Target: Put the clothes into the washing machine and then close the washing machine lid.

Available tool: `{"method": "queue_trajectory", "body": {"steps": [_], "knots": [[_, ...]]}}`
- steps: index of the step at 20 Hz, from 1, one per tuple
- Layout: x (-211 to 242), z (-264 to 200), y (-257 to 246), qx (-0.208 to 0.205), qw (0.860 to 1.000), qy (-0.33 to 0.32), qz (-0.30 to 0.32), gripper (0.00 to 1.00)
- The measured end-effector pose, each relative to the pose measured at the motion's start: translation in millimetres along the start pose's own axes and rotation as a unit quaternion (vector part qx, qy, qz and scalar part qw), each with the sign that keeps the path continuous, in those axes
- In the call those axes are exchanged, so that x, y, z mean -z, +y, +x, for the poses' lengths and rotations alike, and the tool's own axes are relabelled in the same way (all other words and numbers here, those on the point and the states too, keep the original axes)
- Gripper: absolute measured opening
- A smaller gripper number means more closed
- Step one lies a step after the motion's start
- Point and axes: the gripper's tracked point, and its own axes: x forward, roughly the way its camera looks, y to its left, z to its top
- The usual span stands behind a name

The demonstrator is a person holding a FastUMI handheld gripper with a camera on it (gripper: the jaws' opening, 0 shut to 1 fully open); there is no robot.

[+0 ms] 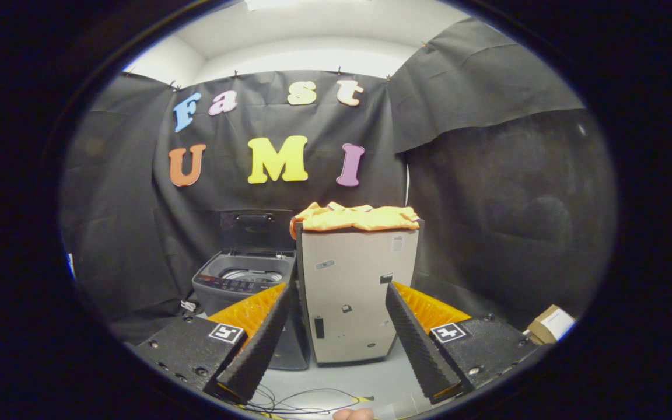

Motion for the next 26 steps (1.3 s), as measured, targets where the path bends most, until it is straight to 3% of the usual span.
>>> {"method": "queue_trajectory", "body": {"steps": [8,13,19,26], "knots": [[-6.7,10.3,0.7,0.005,1.0,0.004,-0.008,1.0],[-35.7,30.7,-2.7,0.009,0.999,-0.006,-0.032,1.0],[-69.0,92.1,-12.5,0.012,0.998,-0.006,-0.058,1.0],[-120.4,207.9,-21.2,-0.002,0.997,0.018,-0.075,1.0]]}}
